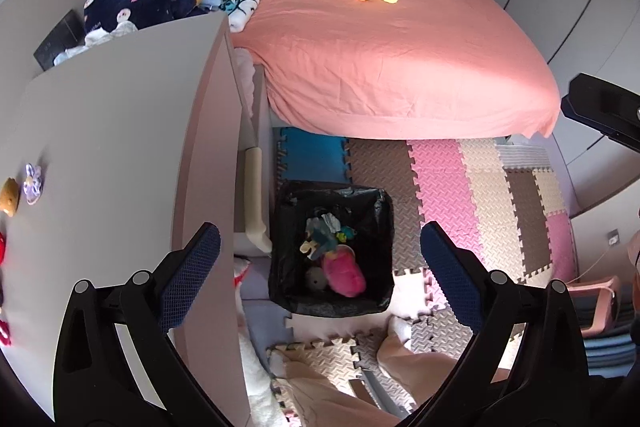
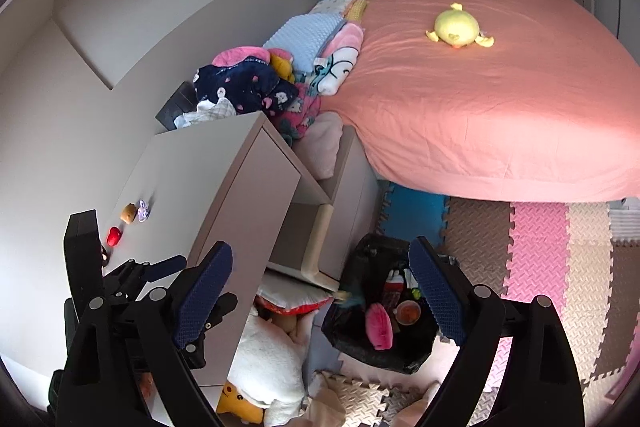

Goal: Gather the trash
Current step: 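Move both open tools back over the toys on the table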

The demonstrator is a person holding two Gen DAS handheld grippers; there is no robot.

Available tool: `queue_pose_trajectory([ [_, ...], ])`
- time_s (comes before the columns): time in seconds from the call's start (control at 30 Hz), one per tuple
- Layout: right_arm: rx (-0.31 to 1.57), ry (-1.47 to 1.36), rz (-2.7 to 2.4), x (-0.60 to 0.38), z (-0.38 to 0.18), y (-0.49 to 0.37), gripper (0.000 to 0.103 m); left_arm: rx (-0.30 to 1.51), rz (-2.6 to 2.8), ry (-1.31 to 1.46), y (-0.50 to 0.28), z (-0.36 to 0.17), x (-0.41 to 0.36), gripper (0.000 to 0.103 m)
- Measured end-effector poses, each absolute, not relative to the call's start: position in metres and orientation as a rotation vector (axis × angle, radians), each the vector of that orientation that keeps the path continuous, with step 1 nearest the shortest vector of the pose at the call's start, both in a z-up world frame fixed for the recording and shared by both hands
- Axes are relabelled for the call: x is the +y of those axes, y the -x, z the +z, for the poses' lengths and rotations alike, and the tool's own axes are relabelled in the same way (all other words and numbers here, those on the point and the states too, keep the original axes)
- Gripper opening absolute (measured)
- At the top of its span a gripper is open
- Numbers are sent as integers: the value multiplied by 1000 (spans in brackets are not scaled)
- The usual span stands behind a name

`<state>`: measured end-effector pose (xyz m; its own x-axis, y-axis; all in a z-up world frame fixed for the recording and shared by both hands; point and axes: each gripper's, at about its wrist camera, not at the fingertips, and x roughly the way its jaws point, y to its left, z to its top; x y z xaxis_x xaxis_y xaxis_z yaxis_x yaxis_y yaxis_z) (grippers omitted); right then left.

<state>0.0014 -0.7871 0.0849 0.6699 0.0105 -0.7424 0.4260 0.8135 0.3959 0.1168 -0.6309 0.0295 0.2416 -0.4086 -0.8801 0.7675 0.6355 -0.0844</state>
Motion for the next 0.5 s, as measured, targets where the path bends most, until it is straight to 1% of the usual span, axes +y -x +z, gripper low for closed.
queue_pose_trajectory([
  [0.5,816,-580,-186,-771,90,-11,90,1044,-821,-384,-117,31,-615,97],
])
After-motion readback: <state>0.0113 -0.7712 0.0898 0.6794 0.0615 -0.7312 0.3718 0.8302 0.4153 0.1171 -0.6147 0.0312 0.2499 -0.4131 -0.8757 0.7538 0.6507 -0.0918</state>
